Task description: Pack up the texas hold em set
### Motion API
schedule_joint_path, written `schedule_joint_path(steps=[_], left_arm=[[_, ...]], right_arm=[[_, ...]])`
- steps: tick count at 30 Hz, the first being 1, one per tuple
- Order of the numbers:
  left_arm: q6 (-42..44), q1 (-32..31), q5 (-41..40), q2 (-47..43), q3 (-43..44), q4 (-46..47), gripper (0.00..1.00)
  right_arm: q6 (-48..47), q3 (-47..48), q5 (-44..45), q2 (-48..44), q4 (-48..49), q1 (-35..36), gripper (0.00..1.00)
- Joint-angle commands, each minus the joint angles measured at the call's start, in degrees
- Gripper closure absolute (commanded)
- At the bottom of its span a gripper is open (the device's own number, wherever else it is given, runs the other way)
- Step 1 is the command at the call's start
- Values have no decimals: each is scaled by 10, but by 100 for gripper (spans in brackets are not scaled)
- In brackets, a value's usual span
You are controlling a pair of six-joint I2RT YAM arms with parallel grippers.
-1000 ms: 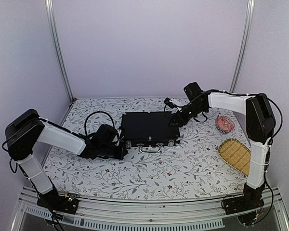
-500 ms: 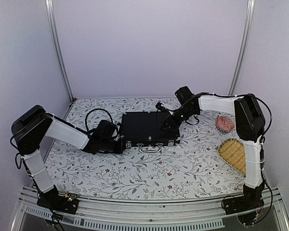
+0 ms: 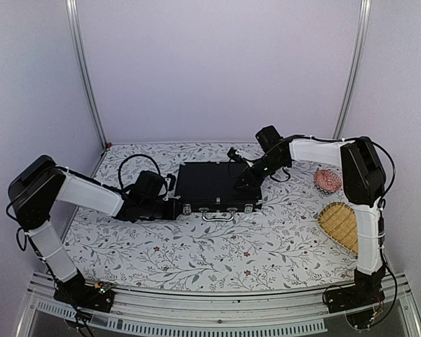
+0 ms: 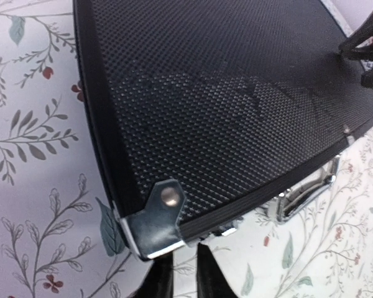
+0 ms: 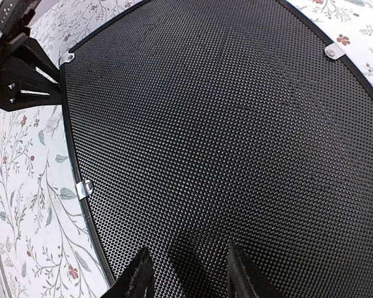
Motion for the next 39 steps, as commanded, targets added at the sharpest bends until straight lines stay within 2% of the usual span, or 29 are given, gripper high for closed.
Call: schedule_joint_path(steps=[1, 3, 5, 11, 23, 32, 37, 39], left_arm=[[-12, -3, 18, -36, -19, -9, 82], [-10, -3, 25, -34, -20, -7, 86], [-7, -3, 35, -26, -17, 0, 100], [-3, -4, 55, 9, 3, 14, 100], [6, 11, 33, 78, 44, 42, 100], [-6, 11, -24, 62, 18, 86, 100], [14, -1, -6, -11, -26, 94, 100], [14, -2, -10, -58, -57, 92, 84]], right_arm=[[-2, -26, 19, 52, -58, 5, 58], [-2, -26, 20, 52, -58, 5, 58], [-2, -26, 21, 53, -58, 6, 58], [-3, -26, 25, 56, -62, 5, 58], [-3, -26, 25, 61, -65, 6, 58], [-3, -28, 26, 65, -65, 5, 58], [0, -26, 26, 57, -65, 5, 58], [1, -26, 27, 52, -64, 5, 58]])
